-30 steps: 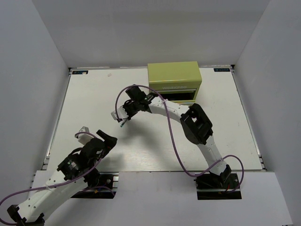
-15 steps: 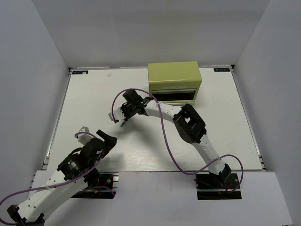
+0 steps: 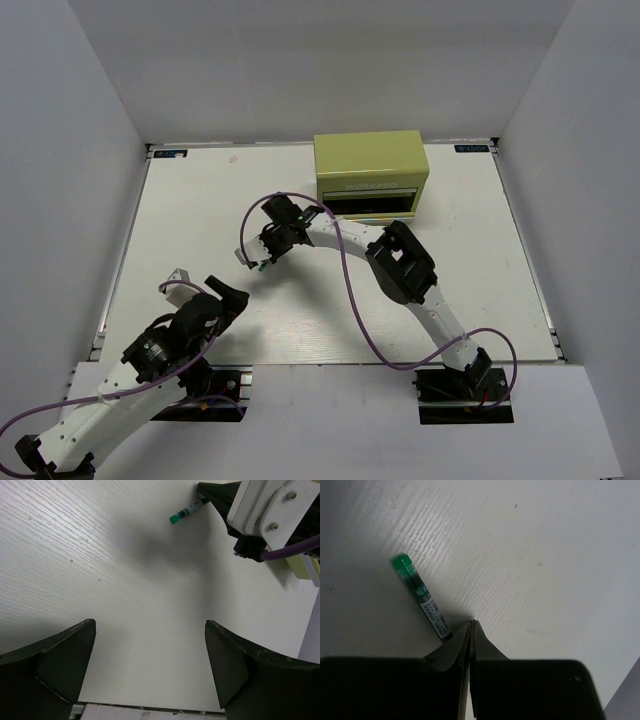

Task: Sort the stationery into containers
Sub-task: Move the pen to the center of the board, then pick up the pen from the center of the board.

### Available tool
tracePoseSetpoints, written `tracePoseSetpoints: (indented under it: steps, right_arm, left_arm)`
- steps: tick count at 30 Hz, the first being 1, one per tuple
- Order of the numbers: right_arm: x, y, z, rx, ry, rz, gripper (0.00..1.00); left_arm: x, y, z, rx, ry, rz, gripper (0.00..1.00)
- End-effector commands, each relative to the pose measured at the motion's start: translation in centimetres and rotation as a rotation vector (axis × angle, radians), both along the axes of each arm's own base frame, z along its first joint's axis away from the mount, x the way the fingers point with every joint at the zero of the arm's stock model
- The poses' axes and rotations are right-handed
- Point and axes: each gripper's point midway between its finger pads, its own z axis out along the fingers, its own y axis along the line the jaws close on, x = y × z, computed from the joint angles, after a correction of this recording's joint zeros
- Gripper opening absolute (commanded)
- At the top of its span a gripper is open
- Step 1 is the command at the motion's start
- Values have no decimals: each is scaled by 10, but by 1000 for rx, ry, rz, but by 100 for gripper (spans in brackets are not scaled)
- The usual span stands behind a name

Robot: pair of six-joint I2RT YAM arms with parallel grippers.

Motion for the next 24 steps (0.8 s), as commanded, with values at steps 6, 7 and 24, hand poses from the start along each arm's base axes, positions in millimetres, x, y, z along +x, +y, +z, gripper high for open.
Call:
tracePoseSetpoints:
  steps: [6, 7, 24]
  right_arm:
    - [-35, -27, 14, -59, 98, 76, 3]
    - [-38, -31, 13, -74, 119, 65, 3]
    - [-16, -30, 97, 73, 18, 39, 42]
  left_arm:
    - [4, 1, 1, -1, -18, 21, 100]
    - [4, 1, 1, -1, -18, 21, 100]
    - [4, 1, 3, -8, -25, 21, 100]
